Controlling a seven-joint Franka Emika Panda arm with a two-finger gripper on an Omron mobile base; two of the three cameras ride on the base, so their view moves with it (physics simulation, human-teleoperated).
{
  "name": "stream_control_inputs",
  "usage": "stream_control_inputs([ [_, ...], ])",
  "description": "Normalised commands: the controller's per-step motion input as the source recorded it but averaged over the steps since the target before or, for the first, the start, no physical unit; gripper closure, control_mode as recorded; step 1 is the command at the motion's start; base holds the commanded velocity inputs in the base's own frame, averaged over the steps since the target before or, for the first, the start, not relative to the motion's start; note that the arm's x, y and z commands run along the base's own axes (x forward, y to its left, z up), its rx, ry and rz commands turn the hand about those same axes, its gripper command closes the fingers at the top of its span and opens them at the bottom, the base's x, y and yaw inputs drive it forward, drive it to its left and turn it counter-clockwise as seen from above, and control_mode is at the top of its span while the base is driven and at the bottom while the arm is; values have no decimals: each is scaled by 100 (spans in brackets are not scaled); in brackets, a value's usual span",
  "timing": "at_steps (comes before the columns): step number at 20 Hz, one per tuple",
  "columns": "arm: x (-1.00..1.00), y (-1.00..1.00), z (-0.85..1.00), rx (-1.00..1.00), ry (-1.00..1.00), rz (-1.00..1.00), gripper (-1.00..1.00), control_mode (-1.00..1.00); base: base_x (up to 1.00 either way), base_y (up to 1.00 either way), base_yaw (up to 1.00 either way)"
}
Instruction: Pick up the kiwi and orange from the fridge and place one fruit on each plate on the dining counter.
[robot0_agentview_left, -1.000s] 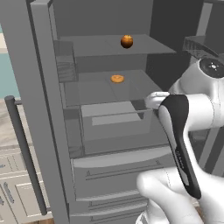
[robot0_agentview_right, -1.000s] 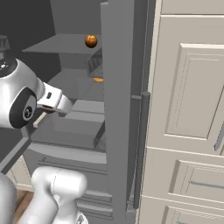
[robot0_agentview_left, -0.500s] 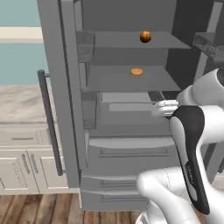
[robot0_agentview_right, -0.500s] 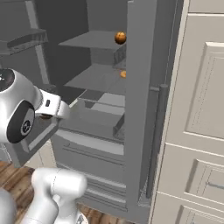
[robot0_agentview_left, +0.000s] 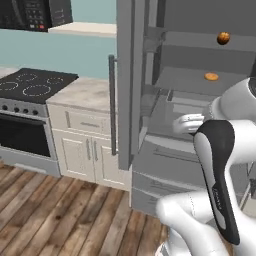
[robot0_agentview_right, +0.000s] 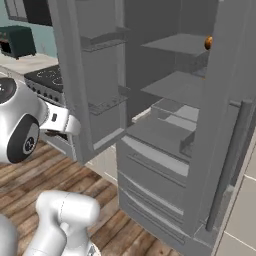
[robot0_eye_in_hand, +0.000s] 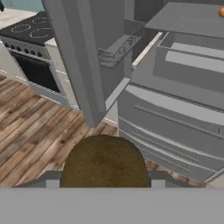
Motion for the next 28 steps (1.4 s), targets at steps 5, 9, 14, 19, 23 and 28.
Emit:
stream_control_inputs([
  [5,0,0,0,0,0,0,100,100,-89,0,52],
  [9,0,0,0,0,0,0,100,100,-100,2,40],
  [14,0,0,0,0,0,0,100,100,-100,6,34],
  [19,0,0,0,0,0,0,100,100,-100,1,35],
  [23,0,0,0,0,0,0,100,100,-98,30,39],
  [28,0,0,0,0,0,0,100,100,-64,82,35],
])
